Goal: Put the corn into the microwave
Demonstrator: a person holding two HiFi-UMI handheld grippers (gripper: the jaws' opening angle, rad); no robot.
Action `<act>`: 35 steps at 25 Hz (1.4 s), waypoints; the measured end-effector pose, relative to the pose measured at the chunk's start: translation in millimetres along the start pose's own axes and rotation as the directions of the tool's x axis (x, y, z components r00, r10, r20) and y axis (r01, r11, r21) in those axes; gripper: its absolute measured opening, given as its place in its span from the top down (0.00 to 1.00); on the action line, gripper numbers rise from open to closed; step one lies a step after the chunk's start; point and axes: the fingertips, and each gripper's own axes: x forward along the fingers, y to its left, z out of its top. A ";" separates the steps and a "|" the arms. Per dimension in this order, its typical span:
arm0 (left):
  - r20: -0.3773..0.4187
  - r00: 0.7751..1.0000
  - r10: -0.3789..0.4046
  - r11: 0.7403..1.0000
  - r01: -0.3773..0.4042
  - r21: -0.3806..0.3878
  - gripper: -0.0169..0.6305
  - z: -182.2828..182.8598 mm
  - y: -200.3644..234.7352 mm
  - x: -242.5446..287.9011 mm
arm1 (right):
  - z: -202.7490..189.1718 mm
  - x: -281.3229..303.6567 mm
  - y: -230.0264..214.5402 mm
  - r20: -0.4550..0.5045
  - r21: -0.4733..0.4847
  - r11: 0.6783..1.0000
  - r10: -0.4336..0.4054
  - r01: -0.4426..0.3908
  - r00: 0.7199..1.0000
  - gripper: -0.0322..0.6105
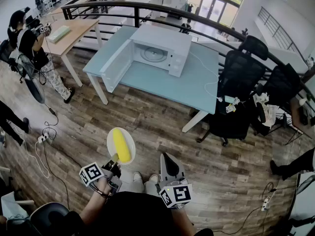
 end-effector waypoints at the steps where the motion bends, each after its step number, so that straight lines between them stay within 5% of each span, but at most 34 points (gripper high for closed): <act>1: 0.002 1.000 0.003 1.000 -0.003 0.005 0.95 0.6 -1.8 1.1 | -0.7 0.7 -0.6 0.000 -0.001 1.000 0.002 -0.002 1.000 0.94; 35: -0.044 0.998 -0.036 0.999 0.038 0.038 0.95 46.4 4.2 8.3 | -7.1 30.9 42.8 0.045 -0.030 0.999 -0.019 0.020 0.999 0.94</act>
